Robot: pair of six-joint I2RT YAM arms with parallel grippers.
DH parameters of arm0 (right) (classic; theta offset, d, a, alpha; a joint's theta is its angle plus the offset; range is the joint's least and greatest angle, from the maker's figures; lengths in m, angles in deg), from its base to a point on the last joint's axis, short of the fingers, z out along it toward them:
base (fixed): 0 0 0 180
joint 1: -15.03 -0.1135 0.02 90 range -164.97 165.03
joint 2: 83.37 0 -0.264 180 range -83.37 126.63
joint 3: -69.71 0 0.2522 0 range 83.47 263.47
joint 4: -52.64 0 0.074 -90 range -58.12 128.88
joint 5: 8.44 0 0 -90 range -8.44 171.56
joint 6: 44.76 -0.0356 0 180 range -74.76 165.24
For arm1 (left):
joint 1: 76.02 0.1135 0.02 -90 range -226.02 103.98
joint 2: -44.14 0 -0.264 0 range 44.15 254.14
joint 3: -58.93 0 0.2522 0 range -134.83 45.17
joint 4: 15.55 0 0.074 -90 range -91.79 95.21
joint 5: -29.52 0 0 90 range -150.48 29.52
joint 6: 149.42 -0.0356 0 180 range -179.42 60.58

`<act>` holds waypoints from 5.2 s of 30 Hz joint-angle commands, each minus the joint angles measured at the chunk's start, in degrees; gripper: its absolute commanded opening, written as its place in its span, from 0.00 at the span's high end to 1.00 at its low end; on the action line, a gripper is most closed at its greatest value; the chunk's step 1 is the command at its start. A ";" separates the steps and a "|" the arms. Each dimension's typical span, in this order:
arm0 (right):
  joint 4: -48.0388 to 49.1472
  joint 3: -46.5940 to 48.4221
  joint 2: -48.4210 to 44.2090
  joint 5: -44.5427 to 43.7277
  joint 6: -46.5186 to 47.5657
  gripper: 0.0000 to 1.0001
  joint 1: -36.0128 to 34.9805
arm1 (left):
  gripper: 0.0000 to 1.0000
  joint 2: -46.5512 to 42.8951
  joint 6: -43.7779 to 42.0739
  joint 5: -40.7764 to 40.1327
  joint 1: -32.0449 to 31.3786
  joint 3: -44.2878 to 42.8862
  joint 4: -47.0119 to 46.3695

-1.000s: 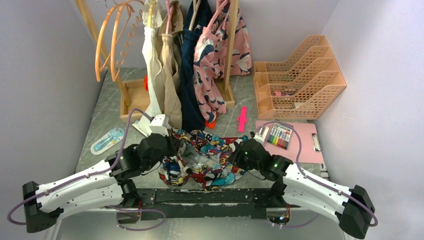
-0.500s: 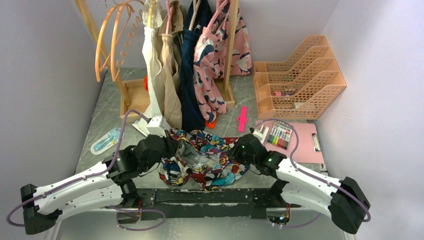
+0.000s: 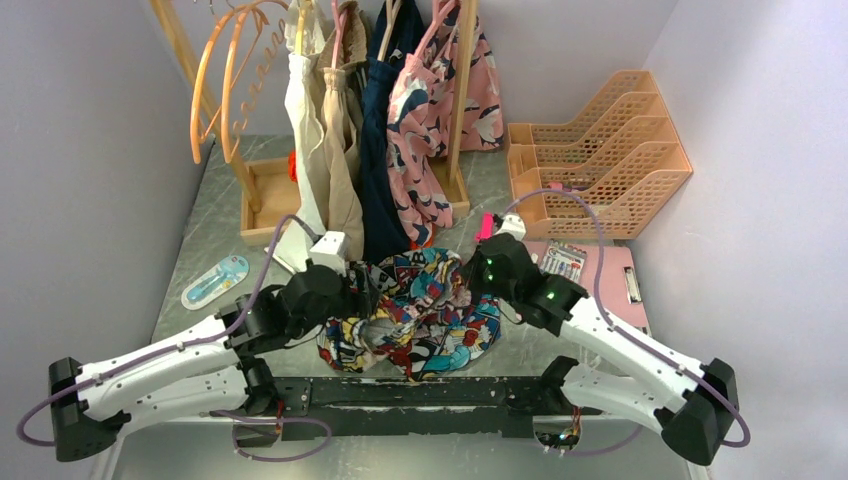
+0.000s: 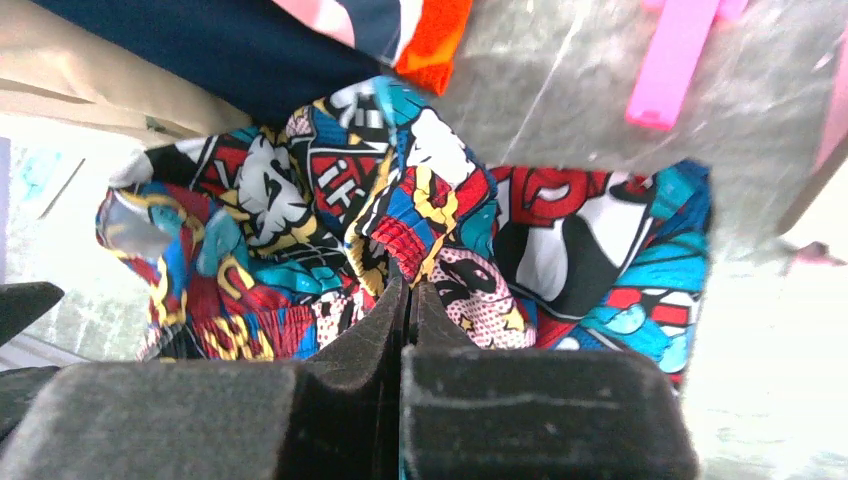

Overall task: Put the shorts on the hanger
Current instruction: Adjust the shorts at the center of the board.

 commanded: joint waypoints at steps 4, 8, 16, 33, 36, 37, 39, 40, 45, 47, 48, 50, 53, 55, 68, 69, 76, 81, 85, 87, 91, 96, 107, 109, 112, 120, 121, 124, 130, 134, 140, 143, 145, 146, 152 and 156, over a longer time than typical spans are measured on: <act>-15.60 7.38 -1.91 -7.22 13.84 1.00 0.28 | 0.16 5.98 -10.69 5.82 0.22 -7.32 2.08; -15.68 7.22 -2.40 -8.17 14.13 1.00 0.34 | 0.17 9.86 -17.44 12.12 0.19 -9.70 0.83; -14.12 6.19 -1.26 -7.91 14.26 1.00 0.28 | 0.17 14.60 -22.47 23.13 -1.83 -12.29 3.13; -13.10 5.77 -2.47 -7.03 14.73 1.00 0.47 | 0.04 28.83 -24.63 13.57 -7.16 -16.86 13.89; -13.03 5.86 -2.94 -6.35 15.01 1.00 0.37 | 0.05 31.46 -24.95 11.13 -7.15 -16.62 13.41; -12.99 5.93 -3.15 -6.14 15.18 1.00 0.40 | 0.05 32.51 -25.07 10.22 -7.17 -16.69 13.22; -13.09 6.24 -3.88 -5.79 15.36 1.00 0.41 | 0.09 34.58 -25.16 7.86 -7.15 -16.96 13.06; -13.14 6.48 -4.17 -5.58 15.48 1.00 0.38 | 0.11 35.54 -25.00 6.75 -7.16 -17.26 13.13; -14.03 8.91 -6.52 -4.38 17.08 1.00 0.36 | 0.50 36.60 -23.84 0.11 -7.10 -19.87 13.80; -14.64 10.96 -7.53 -4.31 18.39 1.00 0.36 | 0.70 34.21 -23.71 -1.80 -7.09 -22.59 14.19; -15.10 12.47 -7.82 -4.58 19.24 1.00 0.39 | 0.80 32.52 -23.77 -2.70 -7.08 -24.62 14.49; -16.37 18.60 -7.46 -5.36 22.13 1.00 0.37 | 0.93 28.66 -24.06 -5.14 -7.08 -30.26 14.59; -19.34 31.70 -3.36 -6.78 26.84 1.00 0.41 | 0.93 23.07 -26.16 -5.36 -7.08 -39.03 11.67; -21.59 44.02 1.54 -7.43 29.97 1.00 0.39 | 0.93 19.79 -28.03 -4.25 -7.08 -44.93 8.29; -22.95 51.44 4.94 -16.47 27.04 1.00 0.40 | 0.93 3.71 -20.51 -11.44 -7.08 -38.12 0.53; -22.77 48.34 4.24 -17.96 25.89 1.00 0.42 | 0.93 3.15 -17.46 -12.93 -7.08 -36.25 2.30; -18.60 40.23 3.97 -14.55 24.69 1.00 0.39 | 0.93 1.83 -8.68 -16.93 -7.08 -29.49 4.88; -21.11 68.45 14.08 -8.39 33.65 1.00 0.35 | 0.93 7.60 -22.94 -15.70 -7.08 -46.91 -0.33; -24.28 85.94 19.54 2.27 35.72 1.00 0.34 | 0.93 10.38 -27.35 -9.71 -7.08 -56.43 -2.77; -23.63 82.70 18.33 3.21 34.10 1.00 0.39 | 0.93 8.54 -26.33 -8.27 -7.08 -53.61 -4.43; -19.57 60.14 11.00 -0.79 29.94 1.00 0.43 | 0.93 4.10 -19.26 -11.42 -7.04 -40.06 -2.46; -17.72 40.46 5.69 -4.53 24.34 1.00 0.47 | 0.93 1.50 -3.32 -15.53 -7.08 -27.86 7.34; -7.88 18.09 8.33 -1.86 15.34 1.00 2.06 | 0.93 2.08 19.59 -18.03 -7.08 -8.66 12.61; -4.98 14.56 10.09 0.06 13.34 1.00 2.71 | 0.93 3.23 24.67 -17.99 -7.07 -5.85 13.39; -0.49 11.56 12.96 2.59 10.29 1.00 3.44 | 0.93 4.95 33.34 -18.06 -7.08 -2.33 14.90; 4.24 10.46 21.15 6.98 6.37 0.88 4.50 | 0.93 10.70 52.99 -19.65 -7.08 1.96 20.20; 4.25 10.21 20.79 7.21 6.29 0.80 4.54 | 0.93 11.38 54.03 -19.84 -7.08 1.68 21.06; 3.33 9.10 17.97 7.63 6.37 0.57 4.53 | 0.93 13.31 55.89 -20.33 -7.08 0.80 22.81; -0.88 5.47 10.45 9.03 5.82 0.50 4.56 | 0.93 14.78 55.82 -20.43 -6.99 0.03 22.00; -1.38 2.36 7.74 13.05 5.24 0.48 4.45 | 0.93 15.38 55.52 -20.64 -6.99 -0.59 22.08; -0.02 0.86 8.07 15.16 4.87 0.45 4.06 | 0.93 16.16 54.99 -21.07 -6.99 -1.77 22.91; -0.54 0.32 8.97 14.65 4.83 0.45 3.39 | 0.93 16.59 54.85 -21.00 -6.99 -2.25 23.22; -0.38 -0.71 9.38 14.50 4.64 0.46 3.27 | 0.93 16.74 54.85 -21.00 -7.04 -2.57 23.51; -0.10 -1.40 9.50 14.36 4.54 0.48 3.20 | 0.93 16.83 54.73 -20.94 -7.00 -2.62 23.61; 1.44 -1.17 12.95 9.51 6.68 0.77 3.28 | 0.87 16.81 50.09 -20.46 -6.99 -3.62 22.62; -2.47 3.21 12.22 4.66 9.62 1.00 3.38 | 0.47 15.65 42.14 -19.65 -6.99 -5.89 22.54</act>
